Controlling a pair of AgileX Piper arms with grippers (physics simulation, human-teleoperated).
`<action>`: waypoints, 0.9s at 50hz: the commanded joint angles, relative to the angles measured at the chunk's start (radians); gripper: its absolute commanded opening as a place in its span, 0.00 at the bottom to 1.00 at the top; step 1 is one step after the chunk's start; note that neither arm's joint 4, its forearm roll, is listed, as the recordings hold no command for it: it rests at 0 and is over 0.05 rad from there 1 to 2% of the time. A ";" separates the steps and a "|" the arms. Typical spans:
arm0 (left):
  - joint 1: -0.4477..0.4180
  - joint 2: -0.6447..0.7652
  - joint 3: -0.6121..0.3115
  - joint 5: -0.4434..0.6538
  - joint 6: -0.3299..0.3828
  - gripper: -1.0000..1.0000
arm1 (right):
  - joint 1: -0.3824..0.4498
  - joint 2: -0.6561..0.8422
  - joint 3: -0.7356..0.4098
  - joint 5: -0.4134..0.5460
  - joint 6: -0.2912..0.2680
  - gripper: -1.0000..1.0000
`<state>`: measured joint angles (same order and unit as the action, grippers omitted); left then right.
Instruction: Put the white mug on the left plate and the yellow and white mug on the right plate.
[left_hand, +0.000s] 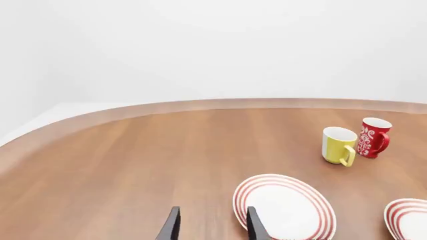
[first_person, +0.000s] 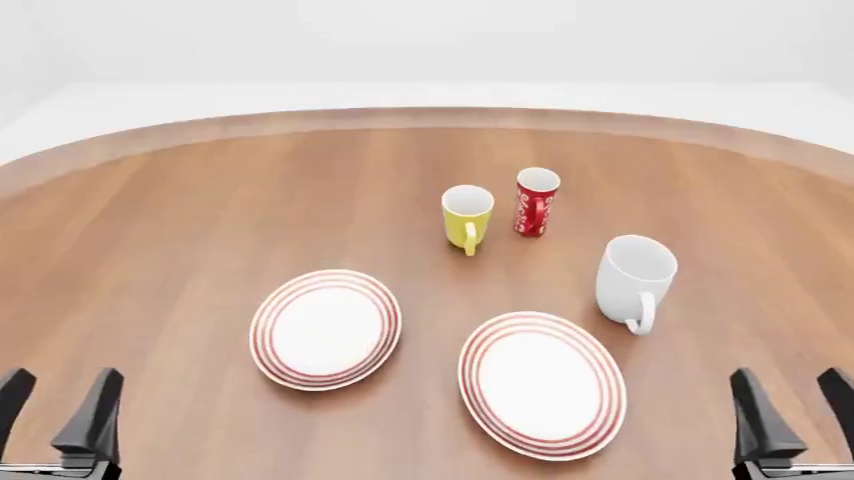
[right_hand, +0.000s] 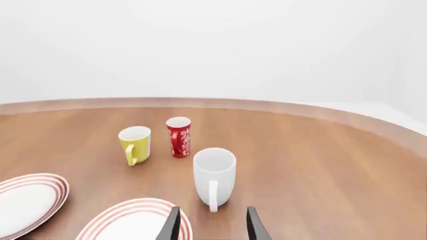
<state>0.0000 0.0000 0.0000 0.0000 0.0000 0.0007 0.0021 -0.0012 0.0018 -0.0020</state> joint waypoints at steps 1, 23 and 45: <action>0.000 0.000 0.000 0.000 0.000 1.00 | 0.002 0.007 -0.001 0.005 -0.006 1.00; 0.000 0.000 0.000 0.000 0.000 1.00 | 0.020 0.665 -0.039 -0.556 -0.038 1.00; 0.000 0.000 0.000 0.000 0.000 1.00 | 0.014 0.995 -0.066 -0.826 -0.029 1.00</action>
<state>0.0000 0.0000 0.0000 0.0000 0.0000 0.0171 0.8247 -0.0508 -0.6881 -0.0336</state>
